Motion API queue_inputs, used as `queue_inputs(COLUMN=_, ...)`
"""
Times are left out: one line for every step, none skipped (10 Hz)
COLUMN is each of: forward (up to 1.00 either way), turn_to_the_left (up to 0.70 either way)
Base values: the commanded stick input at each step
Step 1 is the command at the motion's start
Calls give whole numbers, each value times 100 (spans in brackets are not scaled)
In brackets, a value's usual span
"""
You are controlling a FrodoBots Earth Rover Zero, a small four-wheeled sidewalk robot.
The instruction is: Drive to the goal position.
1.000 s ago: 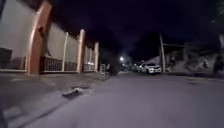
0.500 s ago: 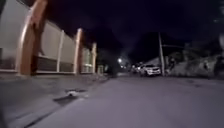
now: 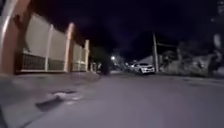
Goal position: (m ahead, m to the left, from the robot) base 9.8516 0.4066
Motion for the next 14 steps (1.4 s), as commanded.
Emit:
queue_inputs(forward=70, turn_to_the_left=0)
queue_inputs(forward=70, turn_to_the_left=0)
queue_inputs(forward=70, turn_to_the_left=0)
queue_inputs(forward=70, turn_to_the_left=0)
queue_inputs(forward=70, turn_to_the_left=-4)
queue_inputs(forward=70, turn_to_the_left=-30)
queue_inputs(forward=70, turn_to_the_left=-34)
queue_inputs(forward=70, turn_to_the_left=-35)
queue_inputs(forward=70, turn_to_the_left=-35)
queue_inputs(forward=70, turn_to_the_left=-35)
queue_inputs(forward=70, turn_to_the_left=-18)
queue_inputs(forward=70, turn_to_the_left=0)
queue_inputs(forward=70, turn_to_the_left=0)
queue_inputs(forward=70, turn_to_the_left=0)
